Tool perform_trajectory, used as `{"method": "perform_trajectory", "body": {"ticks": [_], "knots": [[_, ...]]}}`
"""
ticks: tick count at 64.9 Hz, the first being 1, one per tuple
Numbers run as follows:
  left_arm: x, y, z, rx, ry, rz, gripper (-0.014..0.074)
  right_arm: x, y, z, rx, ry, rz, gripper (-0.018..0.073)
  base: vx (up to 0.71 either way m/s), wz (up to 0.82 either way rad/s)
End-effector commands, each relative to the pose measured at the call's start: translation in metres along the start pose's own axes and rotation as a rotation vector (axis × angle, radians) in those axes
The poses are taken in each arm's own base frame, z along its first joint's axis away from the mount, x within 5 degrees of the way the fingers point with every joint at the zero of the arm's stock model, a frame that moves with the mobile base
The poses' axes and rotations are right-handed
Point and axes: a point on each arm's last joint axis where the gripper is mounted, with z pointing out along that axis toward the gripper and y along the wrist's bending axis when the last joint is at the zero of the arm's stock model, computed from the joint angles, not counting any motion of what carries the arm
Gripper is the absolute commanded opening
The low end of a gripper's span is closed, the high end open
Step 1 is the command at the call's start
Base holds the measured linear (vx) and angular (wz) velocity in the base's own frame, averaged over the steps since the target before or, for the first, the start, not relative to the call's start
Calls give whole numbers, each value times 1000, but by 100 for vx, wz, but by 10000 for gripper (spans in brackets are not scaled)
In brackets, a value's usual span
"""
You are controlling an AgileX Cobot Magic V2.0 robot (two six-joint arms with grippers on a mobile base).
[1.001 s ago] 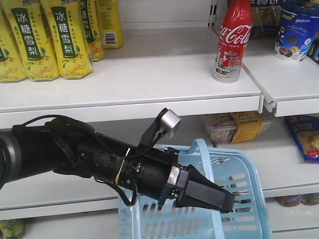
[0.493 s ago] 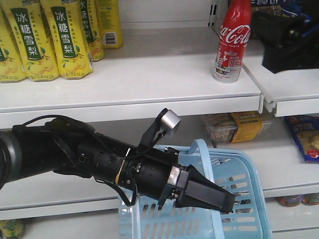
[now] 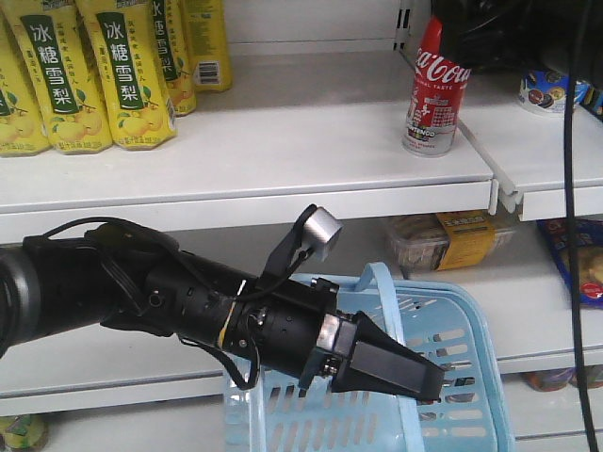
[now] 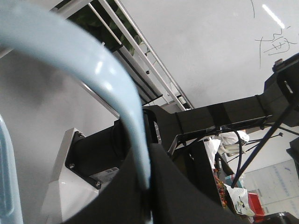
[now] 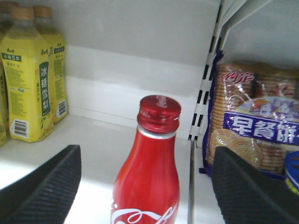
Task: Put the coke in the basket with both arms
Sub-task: 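Close the right gripper around the red Coca-Cola bottle's neck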
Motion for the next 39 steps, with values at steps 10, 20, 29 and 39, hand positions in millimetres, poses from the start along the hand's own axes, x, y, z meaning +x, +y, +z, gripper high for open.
{"method": "perform_trajectory", "body": {"ticks": [10,20,29,39], "knots": [[1,-43,-6,233,39,55,-5,-24,-5,11,1,-143,14,564,0,0],[1,-43,-6,233,39,55,-5,-27,-5,34,0,-140,15,564,0,0],[1,-43,-6,233,39,55,-5,-23,-6,48,11,-88,17,537,0,0],[1,-43,-6,233,39,55,-5,-21,-6,49,16,-69,-4,386,0,0]]}}
